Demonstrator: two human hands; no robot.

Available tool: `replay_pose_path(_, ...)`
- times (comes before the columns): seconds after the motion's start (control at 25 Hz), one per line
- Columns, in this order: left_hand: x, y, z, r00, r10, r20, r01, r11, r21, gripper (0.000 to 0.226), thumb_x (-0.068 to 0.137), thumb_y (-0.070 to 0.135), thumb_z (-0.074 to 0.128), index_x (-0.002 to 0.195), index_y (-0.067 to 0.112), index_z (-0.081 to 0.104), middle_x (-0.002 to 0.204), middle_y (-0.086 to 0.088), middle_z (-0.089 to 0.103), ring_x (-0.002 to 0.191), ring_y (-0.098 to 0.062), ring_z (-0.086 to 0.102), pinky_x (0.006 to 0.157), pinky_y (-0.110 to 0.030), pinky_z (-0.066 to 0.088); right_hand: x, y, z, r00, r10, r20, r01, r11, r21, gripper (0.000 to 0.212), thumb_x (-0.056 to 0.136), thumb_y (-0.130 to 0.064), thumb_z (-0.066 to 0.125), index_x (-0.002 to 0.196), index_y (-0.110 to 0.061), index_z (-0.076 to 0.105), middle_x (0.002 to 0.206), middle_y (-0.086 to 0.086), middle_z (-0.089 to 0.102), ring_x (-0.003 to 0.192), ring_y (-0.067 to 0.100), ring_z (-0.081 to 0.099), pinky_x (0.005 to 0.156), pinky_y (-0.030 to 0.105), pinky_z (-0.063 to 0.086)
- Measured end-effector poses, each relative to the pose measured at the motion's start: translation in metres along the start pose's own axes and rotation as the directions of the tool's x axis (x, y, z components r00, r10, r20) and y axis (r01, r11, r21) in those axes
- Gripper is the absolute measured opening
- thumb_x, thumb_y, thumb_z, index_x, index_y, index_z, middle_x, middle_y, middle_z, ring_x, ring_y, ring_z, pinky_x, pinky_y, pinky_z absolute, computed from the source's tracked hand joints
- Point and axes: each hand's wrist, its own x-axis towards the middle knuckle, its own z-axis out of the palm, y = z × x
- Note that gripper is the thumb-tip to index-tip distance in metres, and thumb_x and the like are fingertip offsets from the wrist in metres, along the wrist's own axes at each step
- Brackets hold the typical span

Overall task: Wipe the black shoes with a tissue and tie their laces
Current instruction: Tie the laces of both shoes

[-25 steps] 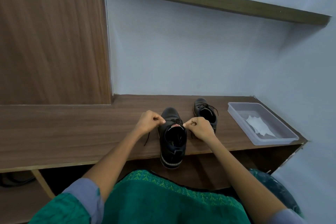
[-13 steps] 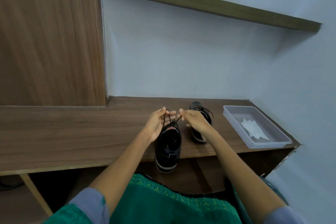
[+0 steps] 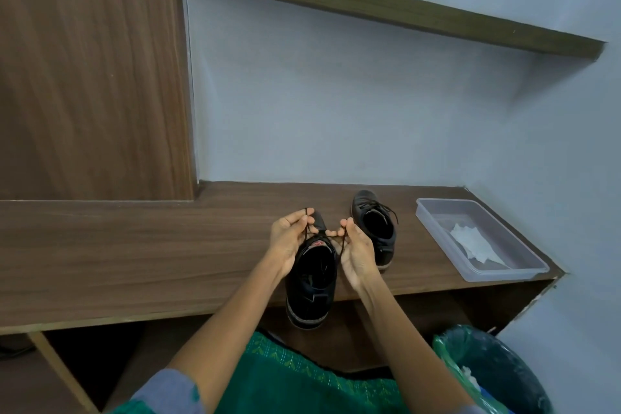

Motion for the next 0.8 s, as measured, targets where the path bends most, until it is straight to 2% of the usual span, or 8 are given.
replay_pose_path(0.08,0.001,0.000,0.000,1.000,0.014,-0.003,-0.014,0.997,0.074,0.028,0.093,-0.004,0.045,0.118,-0.006,0.056,0.082,-0.007,0.064,0.052,-0.004,0.061,0.059,-0.016,0.056,0.002,0.003,0.001,1.000,-0.014,-0.023,0.013,0.999,-0.032,0.019,0.097,-0.021,0.047,0.091,-0.007,0.059,0.059,-0.001,0.054,0.060,0.011,0.062,0.064,0.021,0.056)
replay_pose_path(0.16,0.001,0.001,0.001,0.998,0.036,0.048,-0.044,0.985,0.167,0.030,0.093,-0.006,0.043,0.121,-0.006,0.054,0.090,-0.010,0.066,0.055,-0.002,0.063,0.064,-0.014,0.056,0.004,0.001,-0.001,0.999,-0.017,0.033,0.021,0.994,-0.111,0.020,0.096,-0.019,0.048,0.101,-0.005,0.062,0.065,-0.001,0.060,0.065,0.009,0.063,0.069,0.020,0.056)
replay_pose_path(0.28,-0.001,0.002,0.000,0.991,0.064,0.119,-0.094,0.958,0.269,0.036,0.092,-0.011,0.041,0.125,-0.004,0.051,0.107,-0.019,0.065,0.066,-0.002,0.068,0.073,-0.015,0.055,0.005,-0.007,-0.005,0.980,0.031,0.198,0.026,0.959,-0.283,0.024,0.097,-0.007,0.045,0.114,-0.009,0.061,0.091,-0.001,0.073,0.089,0.010,0.069,0.081,0.019,0.055)
replay_pose_path(0.36,-0.004,0.002,0.001,0.989,0.090,0.118,-0.123,0.940,0.318,0.037,0.090,-0.014,0.043,0.125,-0.004,0.051,0.110,-0.021,0.064,0.069,-0.001,0.069,0.073,-0.014,0.055,0.006,-0.009,-0.007,0.972,0.041,0.231,0.060,0.908,-0.415,0.028,0.095,-0.003,0.047,0.119,-0.011,0.060,0.102,0.000,0.072,0.098,0.009,0.067,0.084,0.018,0.053)
replay_pose_path(0.44,-0.010,0.000,0.003,0.988,0.135,0.078,-0.154,0.924,0.350,0.034,0.087,-0.014,0.048,0.120,-0.005,0.055,0.108,-0.022,0.066,0.074,-0.005,0.069,0.070,-0.012,0.055,0.005,-0.011,-0.007,0.975,0.006,0.224,0.109,0.860,-0.498,0.027,0.092,-0.002,0.054,0.116,-0.010,0.062,0.099,0.001,0.072,0.094,0.008,0.068,0.082,0.017,0.052)
replay_pose_path(0.52,-0.016,-0.002,0.004,0.983,0.179,0.026,-0.176,0.911,0.373,0.026,0.086,-0.011,0.054,0.110,-0.002,0.056,0.102,-0.022,0.068,0.080,-0.015,0.068,0.066,-0.011,0.054,0.004,-0.011,-0.006,0.977,-0.027,0.210,0.133,0.851,-0.509,0.020,0.088,0.000,0.060,0.105,-0.008,0.065,0.091,0.006,0.074,0.086,0.011,0.069,0.079,0.018,0.053)
replay_pose_path(0.68,-0.015,-0.006,0.004,0.976,0.209,-0.056,-0.167,0.893,0.418,0.035,0.081,0.002,0.067,0.110,0.011,0.048,0.087,-0.006,0.071,0.074,-0.002,0.065,0.064,-0.012,0.050,0.001,-0.014,-0.001,0.989,-0.021,0.145,0.097,0.833,-0.545,0.011,0.085,-0.002,0.064,0.094,-0.007,0.061,0.079,0.006,0.072,0.075,0.011,0.068,0.071,0.016,0.053)
replay_pose_path(0.8,-0.013,-0.008,0.005,0.978,0.201,-0.046,-0.170,0.912,0.374,0.028,0.081,-0.003,0.065,0.108,0.003,0.061,0.080,-0.002,0.069,0.067,0.000,0.067,0.063,-0.009,0.052,0.004,-0.015,0.001,0.996,-0.002,0.092,0.055,0.818,-0.573,0.021,0.084,-0.004,0.067,0.099,-0.010,0.054,0.079,0.004,0.070,0.074,0.009,0.067,0.071,0.015,0.052)
